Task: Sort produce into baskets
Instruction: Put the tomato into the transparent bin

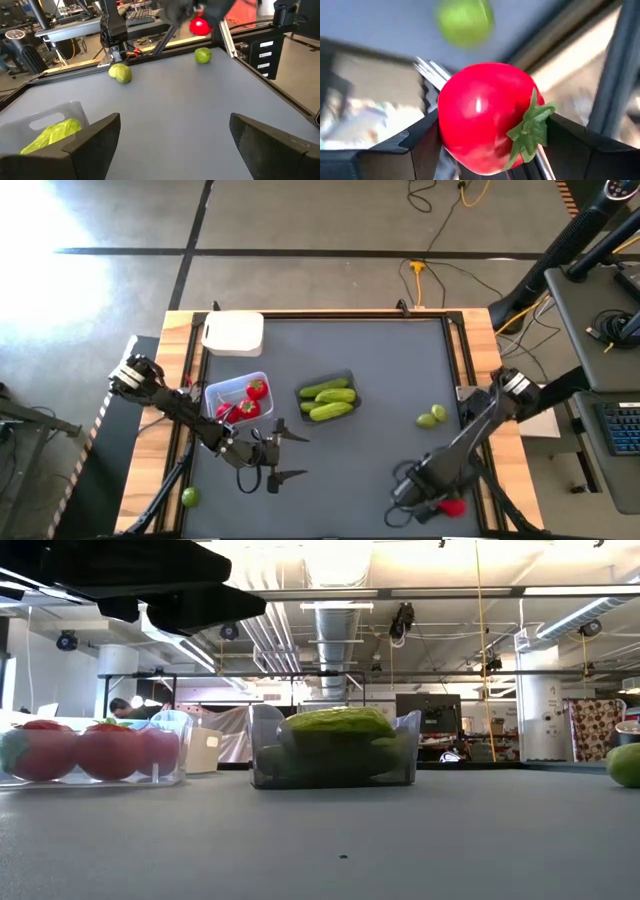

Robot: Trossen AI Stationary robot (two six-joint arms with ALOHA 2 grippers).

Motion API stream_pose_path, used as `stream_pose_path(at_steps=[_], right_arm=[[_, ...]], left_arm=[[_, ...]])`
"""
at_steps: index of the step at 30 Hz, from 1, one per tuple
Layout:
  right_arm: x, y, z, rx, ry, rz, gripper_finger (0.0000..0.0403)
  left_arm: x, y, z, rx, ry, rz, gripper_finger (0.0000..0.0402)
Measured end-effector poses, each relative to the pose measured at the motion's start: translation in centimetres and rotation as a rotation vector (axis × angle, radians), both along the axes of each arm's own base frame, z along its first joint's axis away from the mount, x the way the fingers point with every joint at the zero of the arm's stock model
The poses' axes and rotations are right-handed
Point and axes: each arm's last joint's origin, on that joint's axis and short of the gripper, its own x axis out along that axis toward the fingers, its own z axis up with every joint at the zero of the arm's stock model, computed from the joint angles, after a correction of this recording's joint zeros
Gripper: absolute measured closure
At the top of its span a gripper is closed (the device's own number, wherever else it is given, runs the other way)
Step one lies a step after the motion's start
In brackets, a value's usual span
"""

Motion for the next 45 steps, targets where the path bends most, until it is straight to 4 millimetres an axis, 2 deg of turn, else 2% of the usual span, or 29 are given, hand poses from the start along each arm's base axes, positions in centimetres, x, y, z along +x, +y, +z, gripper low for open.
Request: stream_pose_path(at_steps=[3,5,11,14,19,23,28,31,35,39,45], right_arm=[[2.4,-1.6,1.9,-0.113,-0.238,0.05,0.0126],[4.4,-2.8,2.2,-0.171,-0.388,0.096,0.0126],[12.2,-6.0,-0.5,-0.201,-0.755,0.356,0.0122],[16.5,-7.3,-0.9,-0.234,-0.951,0.56,0.0126],[22.1,-8.6,-2.2,-0.265,-1.055,0.859,0.0124],[25.1,-8.1,-3.1,-0.29,-1.096,1.042,0.0121],[27.6,-7.7,-2.9,-0.334,-1.168,1.19,0.0124],[28.3,-7.6,-3.2,-0.34,-1.177,1.249,0.0117],[28.5,-7.6,-3.5,-0.341,-1.187,1.286,0.0113],[28.8,-7.4,-5.0,-0.354,-1.155,1.314,0.0112],[28.8,-7.2,-4.9,-0.353,-1.166,1.36,0.01]], left_arm=[[-0.1,-0.2,0.0,0.002,0.002,-0.007,0.0045],[-0.4,-0.5,-0.1,0.018,0.017,-0.023,0.0045],[-2.5,-0.9,0.1,0.028,0.183,-0.052,0.0045],[-4.0,-1.0,0.2,-0.041,0.29,-0.084,0.0045],[-6.6,-1.9,0.2,-0.166,0.372,-0.114,0.0045],[-8.6,-2.8,0.0,-0.263,0.402,-0.151,0.0045],[-10.3,-2.9,-1.2,-0.373,0.476,-0.123,0.0045],[-10.9,-2.9,-1.6,-0.402,0.472,-0.114,0.0045],[-11.1,-2.7,-2.0,-0.392,0.388,-0.045,0.0045],[-11.2,-2.3,-2.4,-0.38,0.369,0.005,0.0045],[-11.1,-2.3,-3.1,-0.383,0.359,0.047,0.0045]])
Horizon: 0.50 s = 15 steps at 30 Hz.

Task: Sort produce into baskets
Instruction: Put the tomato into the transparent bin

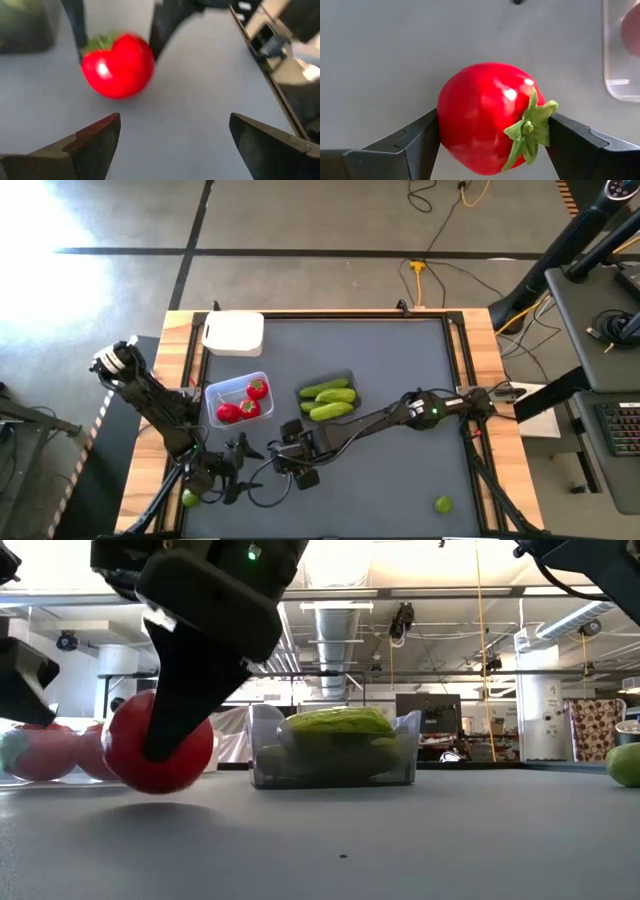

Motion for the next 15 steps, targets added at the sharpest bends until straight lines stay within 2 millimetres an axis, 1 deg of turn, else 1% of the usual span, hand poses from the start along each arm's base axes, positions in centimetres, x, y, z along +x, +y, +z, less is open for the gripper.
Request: stream_pose_path(at_steps=[3,6,11,15], right_arm=[[0.0,-0.1,-0.1,-0.031,-0.008,-0.014,0.0087],[0.0,-0.1,0.0,-0.063,-0.021,-0.028,0.007],[0.2,0.4,0.1,-0.049,-0.049,-0.034,0.0044],[0.1,0.7,0.1,-0.037,-0.051,-0.047,0.0038]], left_arm=[[0.2,0.1,-0.2,0.048,-0.061,0.08,0.0045],[0.4,0.0,-0.5,0.066,-0.086,0.115,0.0041],[0.8,0.3,-1.2,0.126,-0.121,0.201,0.0037],[1.0,0.7,-2.0,0.223,-0.171,0.299,0.0037]])
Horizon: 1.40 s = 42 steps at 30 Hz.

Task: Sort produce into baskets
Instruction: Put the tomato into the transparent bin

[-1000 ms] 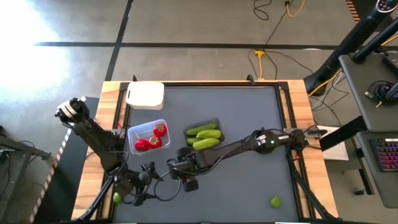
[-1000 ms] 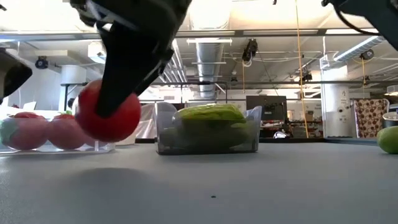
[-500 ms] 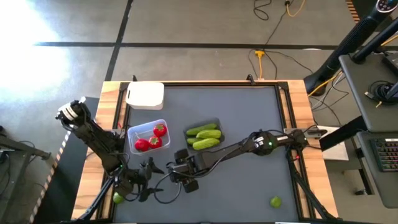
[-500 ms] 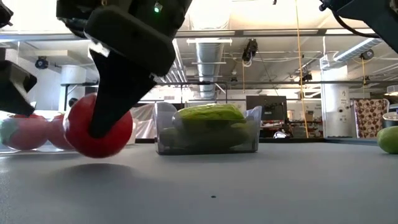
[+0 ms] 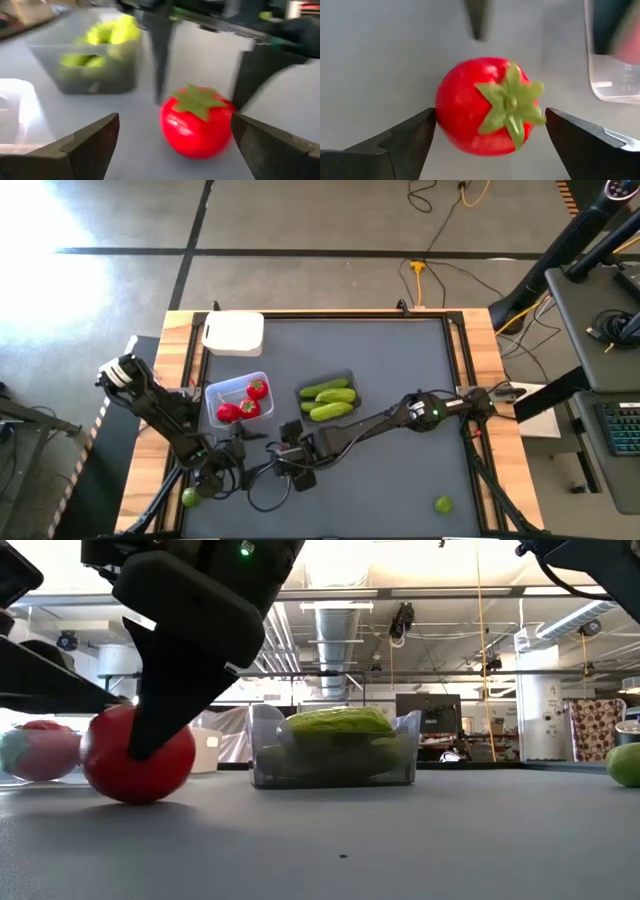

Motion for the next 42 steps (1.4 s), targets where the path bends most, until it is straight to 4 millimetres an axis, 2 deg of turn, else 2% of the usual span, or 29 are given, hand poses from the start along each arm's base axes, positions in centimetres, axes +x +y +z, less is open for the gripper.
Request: stream_pose_path(at_steps=[4,8,20,32,37,42], right_arm=[[0.1,0.1,0.1,0.012,-0.012,-0.015,0.0037],[0.1,0.1,0.0,0.023,-0.013,-0.031,0.0037],[0.1,0.1,0.1,0.01,-0.031,-0.057,0.0037],[0.1,0.1,-0.1,0.011,-0.024,-0.057,0.0037],[-0.2,0.3,0.0,0.037,-0.012,-0.102,0.0037],[-2.0,1.2,1.6,0.043,0.07,-0.166,0.0037]], left_arm=[[0.1,0.0,-0.7,0.034,0.016,0.003,0.0037],[0.2,-0.6,-1.1,0.077,0.058,-0.093,0.0037],[1.4,-1.1,-1.7,0.091,0.03,-0.143,0.0037],[3.4,-0.9,-3.4,0.225,0.019,-0.051,0.0038],[4.6,-1.1,-4.2,0.239,0.032,-0.018,0.0057],[5.3,-1.2,-4.5,0.235,0.02,0.032,0.0099]])
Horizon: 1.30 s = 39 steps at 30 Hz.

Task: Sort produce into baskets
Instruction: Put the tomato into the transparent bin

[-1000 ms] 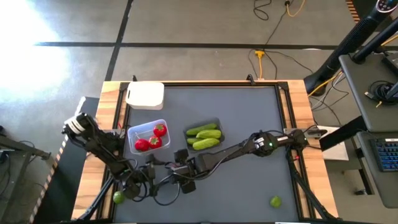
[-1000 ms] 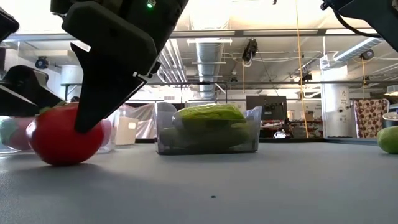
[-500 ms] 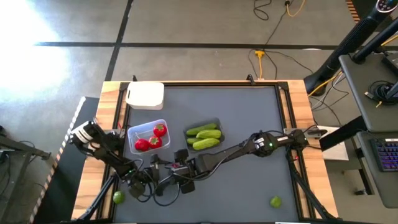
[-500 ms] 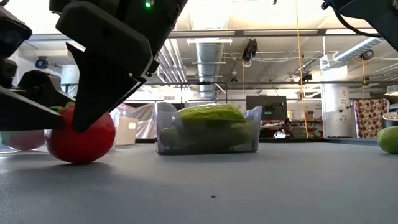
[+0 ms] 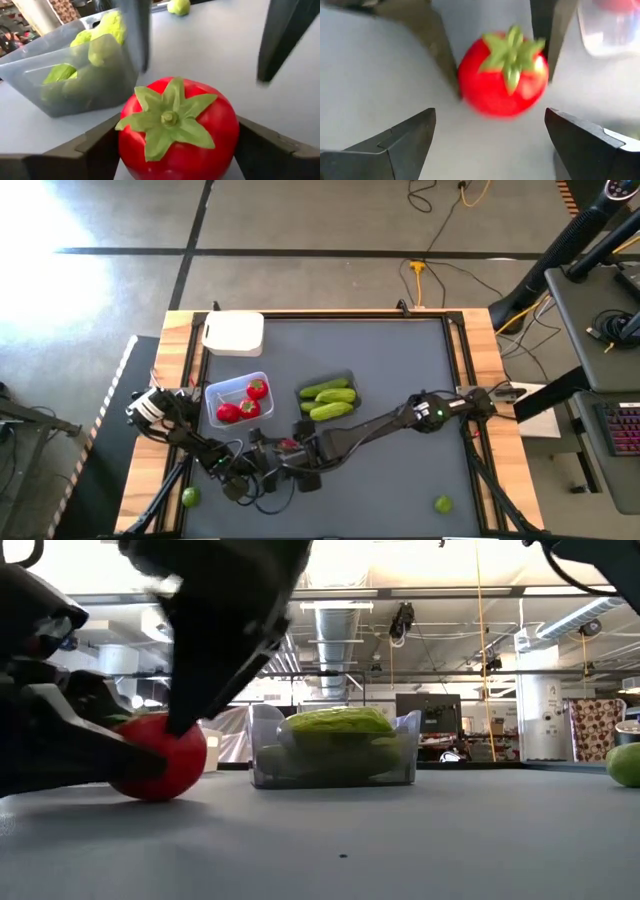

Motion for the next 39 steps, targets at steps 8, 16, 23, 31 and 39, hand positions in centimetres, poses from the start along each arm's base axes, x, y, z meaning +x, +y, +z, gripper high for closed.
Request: stream_pose_path(at_steps=[8,16,23,31,39], right_arm=[[-4.4,2.0,3.6,-0.08,0.084,-0.168,0.0037],[-6.0,5.4,3.1,-0.167,0.026,-0.187,0.0037],[-6.3,6.4,1.8,-0.214,0.025,-0.18,0.0037],[-5.6,5.4,1.7,-0.272,0.005,-0.177,0.0037],[-5.4,5.0,1.7,-0.282,0.012,-0.173,0.0037]], left_arm=[[-1.1,-0.4,5.9,0.004,-0.076,-0.061,0.0122],[-5.6,5.1,15.1,-0.058,-0.042,0.045,0.0122],[-9.0,10.1,16.6,-0.274,0.303,0.197,0.0122],[-8.6,12.6,15.3,-0.331,0.473,0.556,0.0122],[-6.6,14.1,13.0,-0.33,0.579,0.681,0.0122]])
